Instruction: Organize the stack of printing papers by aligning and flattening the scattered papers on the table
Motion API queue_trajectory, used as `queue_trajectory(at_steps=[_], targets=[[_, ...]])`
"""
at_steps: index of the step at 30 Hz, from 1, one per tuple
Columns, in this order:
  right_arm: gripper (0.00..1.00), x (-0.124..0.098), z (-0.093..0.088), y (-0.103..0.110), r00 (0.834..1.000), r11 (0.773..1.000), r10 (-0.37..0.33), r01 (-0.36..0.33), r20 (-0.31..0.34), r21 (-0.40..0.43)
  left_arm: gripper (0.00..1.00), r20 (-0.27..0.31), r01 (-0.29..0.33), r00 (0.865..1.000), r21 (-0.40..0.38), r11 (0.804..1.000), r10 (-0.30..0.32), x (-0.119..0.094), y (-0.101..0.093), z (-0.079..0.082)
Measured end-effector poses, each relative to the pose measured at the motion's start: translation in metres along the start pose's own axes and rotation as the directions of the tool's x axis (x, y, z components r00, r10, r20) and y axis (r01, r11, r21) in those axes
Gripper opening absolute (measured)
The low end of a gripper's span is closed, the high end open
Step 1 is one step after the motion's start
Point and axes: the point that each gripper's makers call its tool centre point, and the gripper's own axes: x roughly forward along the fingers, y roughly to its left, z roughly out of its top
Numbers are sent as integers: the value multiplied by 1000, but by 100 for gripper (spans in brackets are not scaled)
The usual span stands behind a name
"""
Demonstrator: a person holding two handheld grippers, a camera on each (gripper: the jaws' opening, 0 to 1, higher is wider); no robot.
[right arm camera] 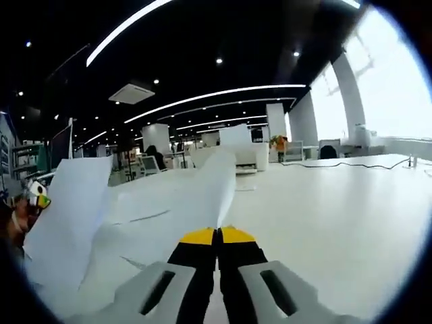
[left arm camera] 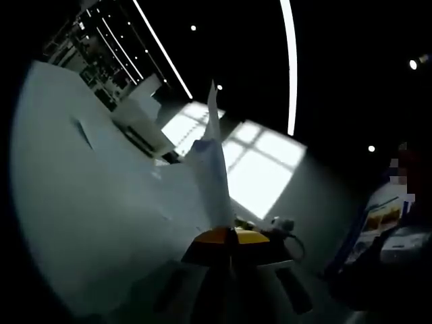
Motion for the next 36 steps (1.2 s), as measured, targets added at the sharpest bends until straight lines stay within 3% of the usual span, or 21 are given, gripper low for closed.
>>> queue_trajectory(at_steps=[8,13,21,36], targets=[[0,-11,22,3,998,1000,10,-10,55,5,6,0,-1,1000,0,1000,1,0,0,0],[0,-21,44,17,993,998,43,-47,113,38,6,0,-2,1000,0,1000,2,0,1,0],[0,-37,75,43,981,996,84,-86,176,5,6,0,-2,1000,-1,1000,2,0,1,0],[0,-56,113,76,958,989,149,-146,247,-28,6,0,-2,1000,-1,1000,2,1,-1,-1]])
